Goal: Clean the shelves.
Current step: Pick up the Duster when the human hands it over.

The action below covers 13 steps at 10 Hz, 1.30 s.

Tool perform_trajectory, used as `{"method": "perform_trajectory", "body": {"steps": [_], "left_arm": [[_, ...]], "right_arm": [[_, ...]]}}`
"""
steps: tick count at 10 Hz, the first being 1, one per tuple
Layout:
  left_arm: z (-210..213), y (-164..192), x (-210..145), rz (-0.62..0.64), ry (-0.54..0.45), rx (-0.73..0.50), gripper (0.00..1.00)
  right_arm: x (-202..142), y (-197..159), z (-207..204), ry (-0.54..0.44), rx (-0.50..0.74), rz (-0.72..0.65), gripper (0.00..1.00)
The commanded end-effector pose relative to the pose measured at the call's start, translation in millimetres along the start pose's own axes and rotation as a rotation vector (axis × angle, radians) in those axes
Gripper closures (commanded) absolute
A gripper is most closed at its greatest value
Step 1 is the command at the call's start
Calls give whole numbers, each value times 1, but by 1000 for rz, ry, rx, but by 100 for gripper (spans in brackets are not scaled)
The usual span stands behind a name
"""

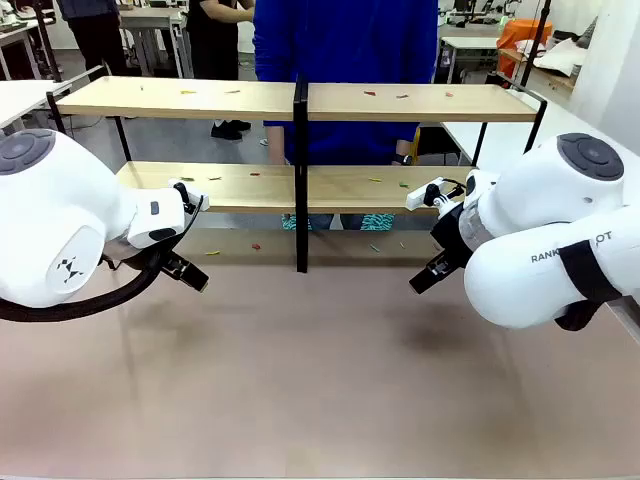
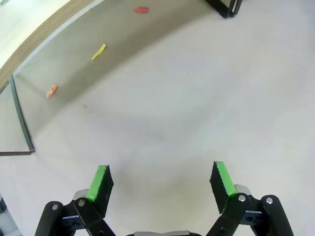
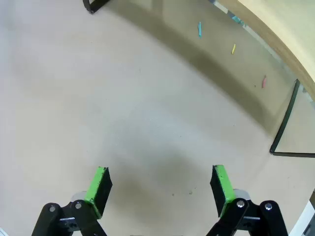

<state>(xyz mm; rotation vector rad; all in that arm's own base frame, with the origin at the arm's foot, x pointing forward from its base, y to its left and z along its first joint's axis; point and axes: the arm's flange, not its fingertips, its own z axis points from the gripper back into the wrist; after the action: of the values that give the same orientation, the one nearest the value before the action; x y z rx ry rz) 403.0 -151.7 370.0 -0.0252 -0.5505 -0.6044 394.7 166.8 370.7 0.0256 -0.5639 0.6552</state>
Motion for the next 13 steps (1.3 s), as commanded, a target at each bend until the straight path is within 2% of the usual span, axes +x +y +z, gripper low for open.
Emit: {"method": "perform_trajectory", "body": {"steps": [1,13], "left_arm": [[0,0,0,0,0,0,0],[0,0,0,0,0,0,0]], "right_arm": [[0,0,0,0,0,0,0],[0,0,0,0,0,0,0]]}}
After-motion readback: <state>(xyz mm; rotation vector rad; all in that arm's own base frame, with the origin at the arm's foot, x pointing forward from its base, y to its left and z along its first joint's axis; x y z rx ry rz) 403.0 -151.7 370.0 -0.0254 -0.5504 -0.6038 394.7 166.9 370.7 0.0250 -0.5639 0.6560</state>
